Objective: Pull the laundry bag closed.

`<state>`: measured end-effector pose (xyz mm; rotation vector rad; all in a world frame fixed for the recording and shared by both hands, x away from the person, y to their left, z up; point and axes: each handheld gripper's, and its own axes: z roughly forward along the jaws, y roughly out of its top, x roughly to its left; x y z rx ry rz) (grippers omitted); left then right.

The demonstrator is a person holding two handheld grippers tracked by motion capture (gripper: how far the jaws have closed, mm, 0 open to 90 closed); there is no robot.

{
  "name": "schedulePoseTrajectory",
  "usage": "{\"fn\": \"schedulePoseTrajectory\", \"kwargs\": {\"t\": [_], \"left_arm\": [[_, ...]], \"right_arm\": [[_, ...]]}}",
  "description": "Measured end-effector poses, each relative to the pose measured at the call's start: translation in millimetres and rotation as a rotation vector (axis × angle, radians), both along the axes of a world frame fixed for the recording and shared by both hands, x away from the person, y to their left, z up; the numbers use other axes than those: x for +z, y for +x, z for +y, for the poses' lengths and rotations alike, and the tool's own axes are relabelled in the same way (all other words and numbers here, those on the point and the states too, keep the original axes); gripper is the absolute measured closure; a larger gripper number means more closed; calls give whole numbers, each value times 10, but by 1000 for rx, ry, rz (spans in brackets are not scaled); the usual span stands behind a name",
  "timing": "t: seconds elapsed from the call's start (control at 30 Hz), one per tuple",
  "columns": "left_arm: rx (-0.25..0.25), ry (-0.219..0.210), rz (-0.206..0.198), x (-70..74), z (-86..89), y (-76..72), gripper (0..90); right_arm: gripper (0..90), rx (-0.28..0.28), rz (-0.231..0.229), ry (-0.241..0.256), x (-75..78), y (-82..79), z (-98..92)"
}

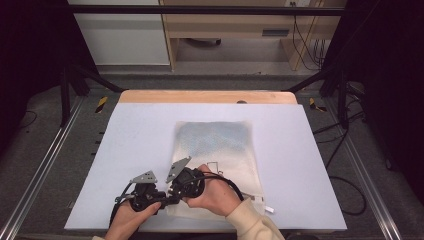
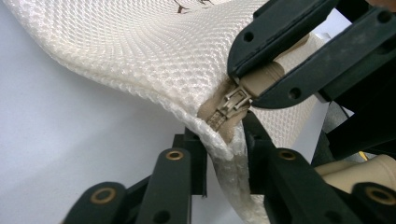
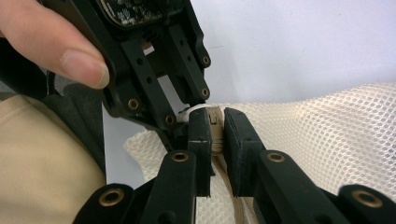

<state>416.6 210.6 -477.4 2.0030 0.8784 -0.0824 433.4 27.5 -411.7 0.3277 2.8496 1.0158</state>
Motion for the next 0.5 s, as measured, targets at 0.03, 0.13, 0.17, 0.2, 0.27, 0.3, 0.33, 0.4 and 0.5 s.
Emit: {"fn": "schedulePoseTrajectory", "kwargs": {"t": [0.03,0.13,0.17,0.2,0.27,0.3,0.33,0.4,0.5], "left_arm": [[0,1,0,0,3,2,776],[-1,7,-2,-1,9,3,791],[-1,8,-3,-1,10,2,802],[-1,11,-4,0,10,2,806],[0,15,-4,0,12,1,811],[0,15,-4,0,12,1,813],[-3,20,-5,1,13,2,814],[0,19,-5,0,10,0,815],[3,21,-6,1,6,-4,816]], "right_arm": [[819,0,3,5,-4,0,-1],[819,4,2,2,-2,0,-5],[819,6,1,3,-7,-2,-4],[819,8,-1,-1,-7,-3,-4],[819,6,-7,-7,-20,-10,-1],[820,12,-11,-14,-24,-9,-4],[819,15,-11,-12,-30,-8,-6],[820,8,-9,-19,-30,-13,-7],[820,12,-8,-25,-47,-8,-11]]}}
